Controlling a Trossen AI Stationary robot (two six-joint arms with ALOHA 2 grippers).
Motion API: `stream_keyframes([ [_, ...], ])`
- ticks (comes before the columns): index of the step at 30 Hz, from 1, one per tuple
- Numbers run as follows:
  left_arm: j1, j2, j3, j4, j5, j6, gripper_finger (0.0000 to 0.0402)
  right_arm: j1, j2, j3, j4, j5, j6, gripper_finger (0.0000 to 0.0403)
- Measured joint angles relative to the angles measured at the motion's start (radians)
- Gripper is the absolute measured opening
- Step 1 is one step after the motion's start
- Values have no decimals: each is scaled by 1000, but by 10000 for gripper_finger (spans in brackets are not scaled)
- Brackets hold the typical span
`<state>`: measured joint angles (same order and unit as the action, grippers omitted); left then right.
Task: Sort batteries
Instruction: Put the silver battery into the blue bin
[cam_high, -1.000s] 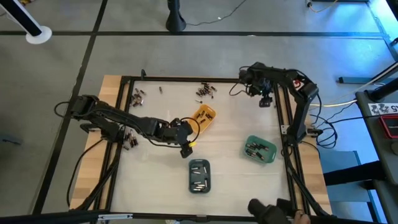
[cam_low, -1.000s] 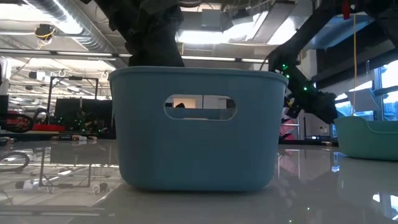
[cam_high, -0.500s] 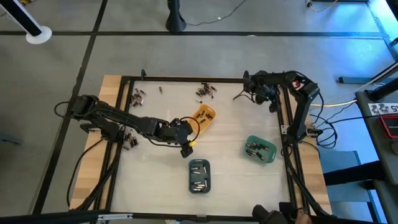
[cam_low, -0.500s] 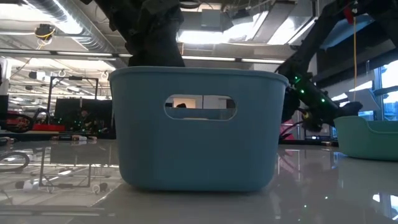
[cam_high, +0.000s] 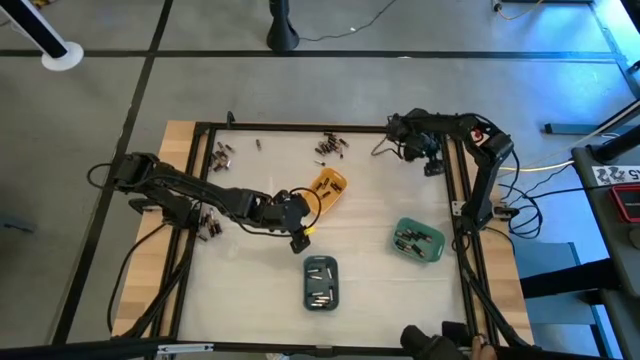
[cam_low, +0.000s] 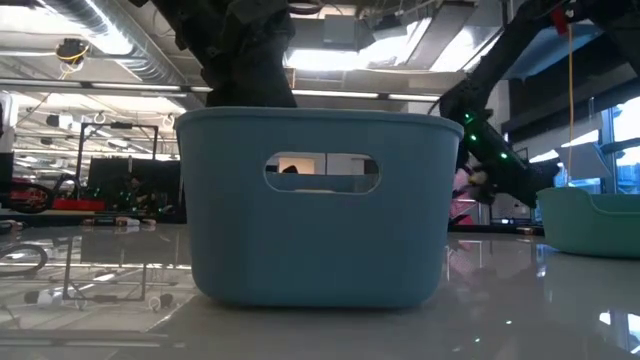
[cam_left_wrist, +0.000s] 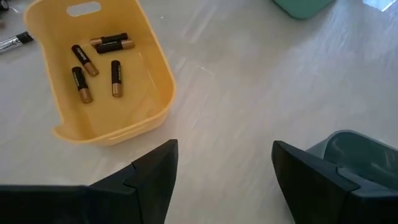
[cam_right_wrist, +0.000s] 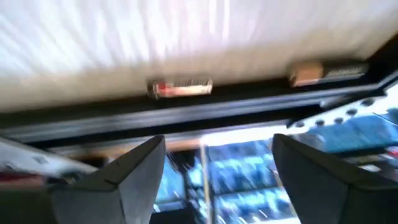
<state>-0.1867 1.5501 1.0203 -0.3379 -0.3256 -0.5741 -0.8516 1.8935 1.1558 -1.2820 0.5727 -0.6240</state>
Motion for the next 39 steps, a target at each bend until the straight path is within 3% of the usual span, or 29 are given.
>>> stream_keyframes([
  [4, 0, 0, 0, -3, 0, -1, 249, 1, 0, 19, 34, -60, 14, 298],
  [12, -3, 0, 0, -3, 0, -6, 249, 0, 44, -67, 50, 19, 0, 298],
  [22, -3, 0, 0, -3, 0, -12, 249, 0, 83, -71, 62, -1, -9, 300],
  [28, -3, 0, 0, -3, 0, -22, 249, -2, 135, -71, 84, 64, 13, 328],
  [33, -3, 0, 0, -3, 8, -29, 249, -29, 167, -70, 82, 30, 45, 356],
  [39, -3, 0, 0, -4, 8, -33, 249, -45, 181, -68, 84, 27, 51, 362],
])
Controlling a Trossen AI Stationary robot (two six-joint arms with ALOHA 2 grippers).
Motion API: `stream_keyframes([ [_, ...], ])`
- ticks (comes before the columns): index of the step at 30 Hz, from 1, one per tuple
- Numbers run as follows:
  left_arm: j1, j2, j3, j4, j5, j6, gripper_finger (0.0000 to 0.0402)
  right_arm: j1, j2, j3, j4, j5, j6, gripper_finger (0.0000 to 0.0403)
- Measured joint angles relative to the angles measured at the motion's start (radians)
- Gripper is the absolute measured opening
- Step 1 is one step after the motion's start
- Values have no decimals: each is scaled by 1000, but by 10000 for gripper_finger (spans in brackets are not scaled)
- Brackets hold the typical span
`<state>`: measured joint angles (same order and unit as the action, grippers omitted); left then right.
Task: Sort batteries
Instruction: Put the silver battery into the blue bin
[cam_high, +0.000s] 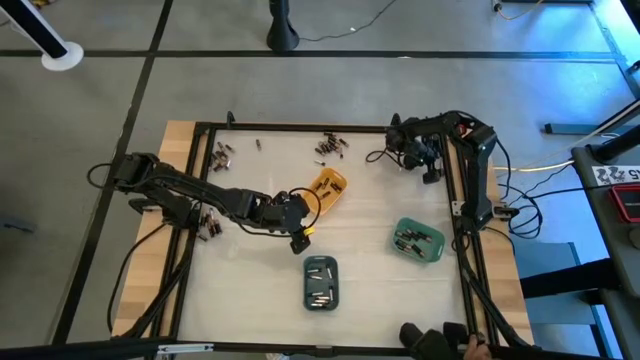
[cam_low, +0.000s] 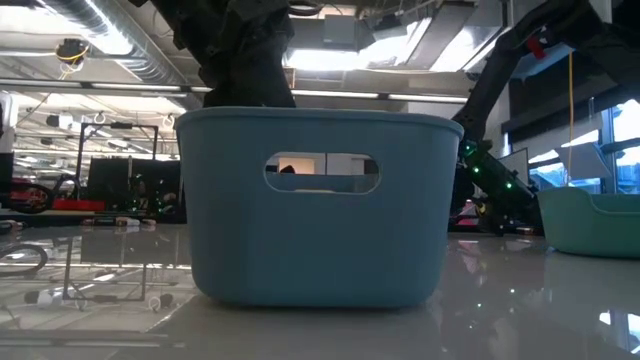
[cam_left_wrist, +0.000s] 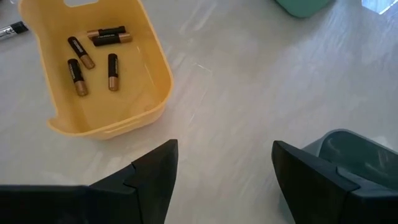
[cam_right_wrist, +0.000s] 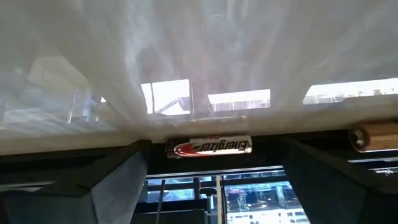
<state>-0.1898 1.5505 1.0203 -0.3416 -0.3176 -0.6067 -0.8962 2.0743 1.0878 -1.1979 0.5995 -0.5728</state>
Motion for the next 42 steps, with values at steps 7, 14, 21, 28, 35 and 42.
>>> stream_keyframes([
  [7, 0, 0, 0, 0, 0, -9, 249, -1, 1, -1, 11, 10, -12, 345],
  [14, -3, 0, 0, 0, 0, -14, 249, -2, 2, -2, 19, 6, -32, 264],
  [21, -5, 0, 0, -5, 0, -13, 249, -1, 3, -3, 22, 18, -37, 182],
  [28, -5, 0, 0, -18, 0, -14, 249, -1, 4, -2, 20, 18, -37, 189],
  [35, -5, 0, 0, -18, 0, -14, 249, -1, -20, -4, 23, 17, -39, 192],
  [42, -4, 0, 0, -18, 0, -14, 249, 6, -136, 6, 37, 2, -31, 195],
])
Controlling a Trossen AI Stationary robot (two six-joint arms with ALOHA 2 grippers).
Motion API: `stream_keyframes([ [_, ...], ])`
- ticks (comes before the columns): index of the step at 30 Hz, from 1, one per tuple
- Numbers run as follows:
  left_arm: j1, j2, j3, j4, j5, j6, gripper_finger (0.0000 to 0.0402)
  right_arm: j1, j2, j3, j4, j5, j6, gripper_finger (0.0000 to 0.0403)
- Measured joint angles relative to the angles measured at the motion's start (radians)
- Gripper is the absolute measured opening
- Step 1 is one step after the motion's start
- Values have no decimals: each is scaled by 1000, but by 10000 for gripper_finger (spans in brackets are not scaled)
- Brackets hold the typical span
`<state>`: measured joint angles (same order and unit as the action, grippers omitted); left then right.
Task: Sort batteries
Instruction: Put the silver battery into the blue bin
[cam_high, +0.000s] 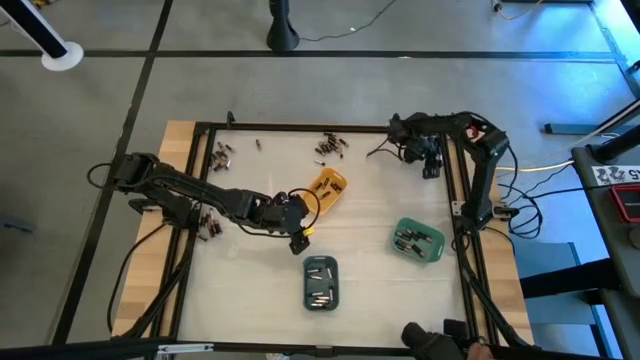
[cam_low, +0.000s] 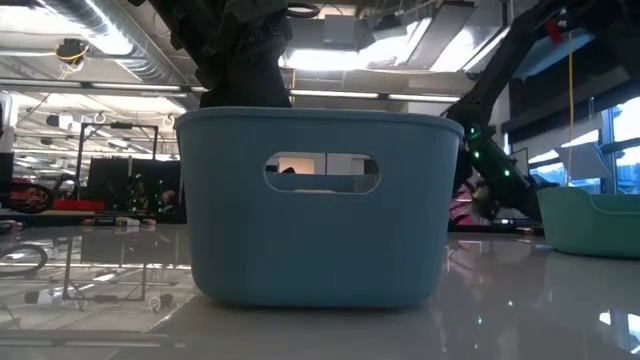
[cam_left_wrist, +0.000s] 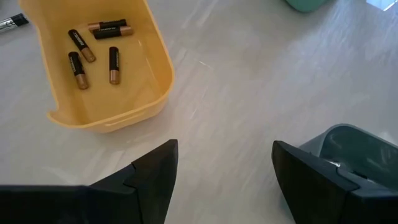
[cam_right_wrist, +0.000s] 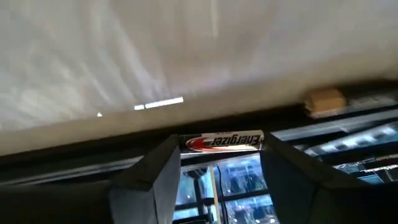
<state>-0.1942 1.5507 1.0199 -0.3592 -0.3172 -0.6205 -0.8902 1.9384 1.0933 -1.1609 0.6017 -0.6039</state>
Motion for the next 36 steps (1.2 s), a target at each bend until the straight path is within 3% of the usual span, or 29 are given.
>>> stream_keyframes([
  [5, 1, 0, 0, 1, 0, 0, 249, 24, -94, 46, -20, -90, 42, 194],
  [10, 1, 0, 0, 2, 0, 0, 249, 99, -193, 111, -39, -302, 89, 195],
  [21, 8, 0, 0, -3, 0, -7, 249, 455, -341, 156, 1, -735, 236, 197],
  [28, 33, 0, 0, -119, 0, -37, 249, 772, -346, 156, 182, -805, 365, 197],
  [36, 42, 0, 0, -277, -6, -105, 249, 1078, -341, 156, 597, -814, 495, 197],
])
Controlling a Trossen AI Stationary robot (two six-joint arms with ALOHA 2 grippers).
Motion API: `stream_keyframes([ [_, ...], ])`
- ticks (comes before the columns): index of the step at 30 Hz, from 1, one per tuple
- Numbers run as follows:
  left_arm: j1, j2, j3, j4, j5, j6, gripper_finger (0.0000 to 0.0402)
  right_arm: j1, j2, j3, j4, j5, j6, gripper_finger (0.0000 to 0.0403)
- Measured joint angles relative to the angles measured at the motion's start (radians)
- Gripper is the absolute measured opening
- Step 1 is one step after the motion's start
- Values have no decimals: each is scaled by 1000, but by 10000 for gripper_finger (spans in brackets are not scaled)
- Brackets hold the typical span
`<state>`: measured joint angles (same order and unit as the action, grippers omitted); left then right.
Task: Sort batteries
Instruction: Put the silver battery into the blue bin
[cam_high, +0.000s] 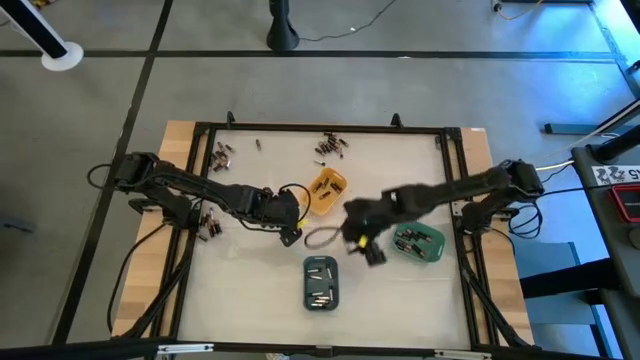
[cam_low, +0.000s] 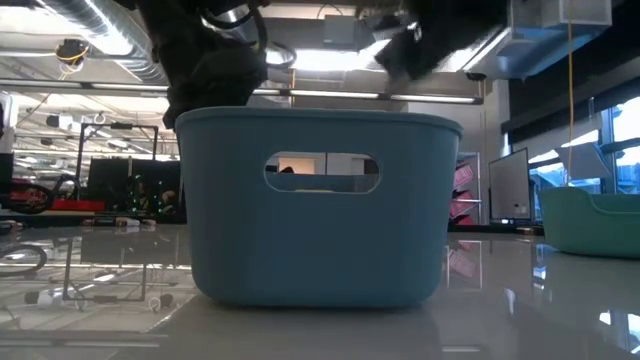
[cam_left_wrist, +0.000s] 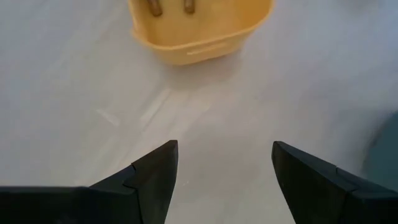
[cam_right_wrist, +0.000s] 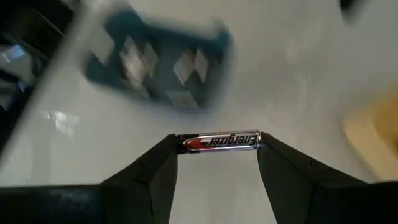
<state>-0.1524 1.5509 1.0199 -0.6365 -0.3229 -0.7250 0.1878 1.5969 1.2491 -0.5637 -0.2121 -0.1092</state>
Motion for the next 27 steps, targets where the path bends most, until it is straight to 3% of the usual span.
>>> stream_keyframes([
  [5, 14, 0, 0, -9, -2, -1, 249, 108, 41, 0, 246, 36, 24, 198],
  [9, 28, 0, 0, 0, -3, -1, 249, 143, 110, 0, 335, 46, 31, 198],
  [17, 30, 0, 0, 1, -2, -1, 249, 131, 233, -2, 359, 81, 59, 198],
  [27, 30, 0, 0, 0, -2, -6, 249, 131, 248, -1, 380, 41, 105, 198],
])
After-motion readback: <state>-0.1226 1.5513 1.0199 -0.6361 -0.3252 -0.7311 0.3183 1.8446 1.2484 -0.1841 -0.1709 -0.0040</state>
